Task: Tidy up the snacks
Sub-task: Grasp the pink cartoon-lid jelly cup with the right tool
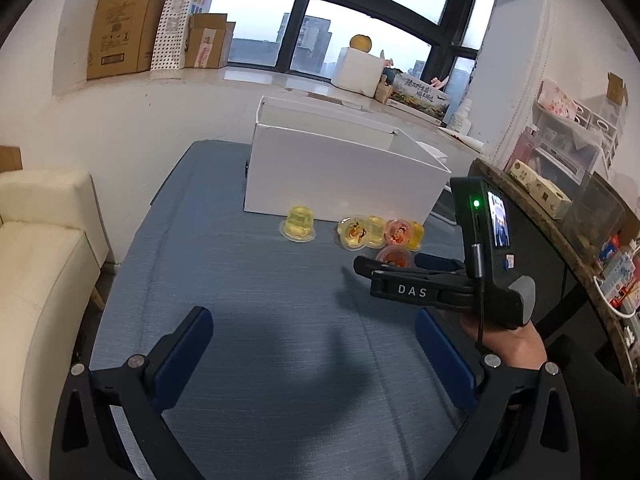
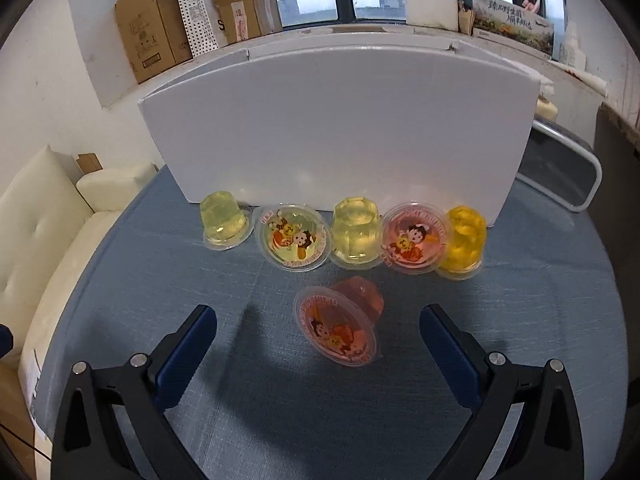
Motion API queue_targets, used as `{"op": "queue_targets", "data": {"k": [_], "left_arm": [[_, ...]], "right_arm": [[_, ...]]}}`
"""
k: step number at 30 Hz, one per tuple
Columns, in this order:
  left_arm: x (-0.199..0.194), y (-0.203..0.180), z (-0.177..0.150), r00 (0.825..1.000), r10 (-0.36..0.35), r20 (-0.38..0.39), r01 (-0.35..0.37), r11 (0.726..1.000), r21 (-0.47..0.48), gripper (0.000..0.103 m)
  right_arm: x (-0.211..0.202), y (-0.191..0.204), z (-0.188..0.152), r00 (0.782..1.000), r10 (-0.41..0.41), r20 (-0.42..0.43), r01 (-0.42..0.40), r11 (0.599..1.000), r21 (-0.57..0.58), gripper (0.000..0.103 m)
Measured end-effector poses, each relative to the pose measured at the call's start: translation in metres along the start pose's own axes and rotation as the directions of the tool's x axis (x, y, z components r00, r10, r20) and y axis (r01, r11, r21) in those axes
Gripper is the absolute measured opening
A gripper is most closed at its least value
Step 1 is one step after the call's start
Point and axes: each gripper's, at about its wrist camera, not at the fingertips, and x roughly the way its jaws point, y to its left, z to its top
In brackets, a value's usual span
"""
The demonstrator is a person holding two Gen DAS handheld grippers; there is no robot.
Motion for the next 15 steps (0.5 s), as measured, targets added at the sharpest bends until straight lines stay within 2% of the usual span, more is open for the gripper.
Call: {"op": "queue_targets", "data": {"k": [2,3,4,6,9,15], "left_arm": [[0.001,0.002,0.0,1.0,0.005,-0.004,-0.005,1.0,-0.01,0.103],[0.002,0.003,0.0,1.0,0.005,-0.004,-0.005,1.0,-0.01,0.103],[0.003,0.003,0.0,1.0,0.005,-0.005,-0.006,1.0,-0.009,0.103],[0.004,0.002,0.0,1.0,0.004,-0.008,-0.004,1.0,-0.002,0.103],[0.006,0.001,0.001,1.0,0.005,-0.011,-0.005,1.0,0.007,0.103],[0.023,0.004,0.013,0.999,0.033,-0.017,-0.033,0.999,0.033,0.103]], "right_arm": [[0.002,0.0,-0.001,1.0,-0.012,-0.007,0.012,1.0,-0.008,0.101],[0.004,-0.001,-0.002,1.0,-0.005,-0.011,0.004,1.0,-0.009,0.091],[0.005,-0.002,-0.002,1.0,-0.002,-0.015,0.002,1.0,-0.011,0.068],[0.006,-0.001,-0.003,0.999,-0.045,-0.02,0.044,0.999,-0.027,0.05],[0.004,-0.006,-0.004,1.0,0.01,-0.026,-0.011,1.0,-0.013,0.05],[-0.018,-0.007,-0.01,1.0,0.01,0.022,-0.01,1.0,-0.025,0.05]]}}
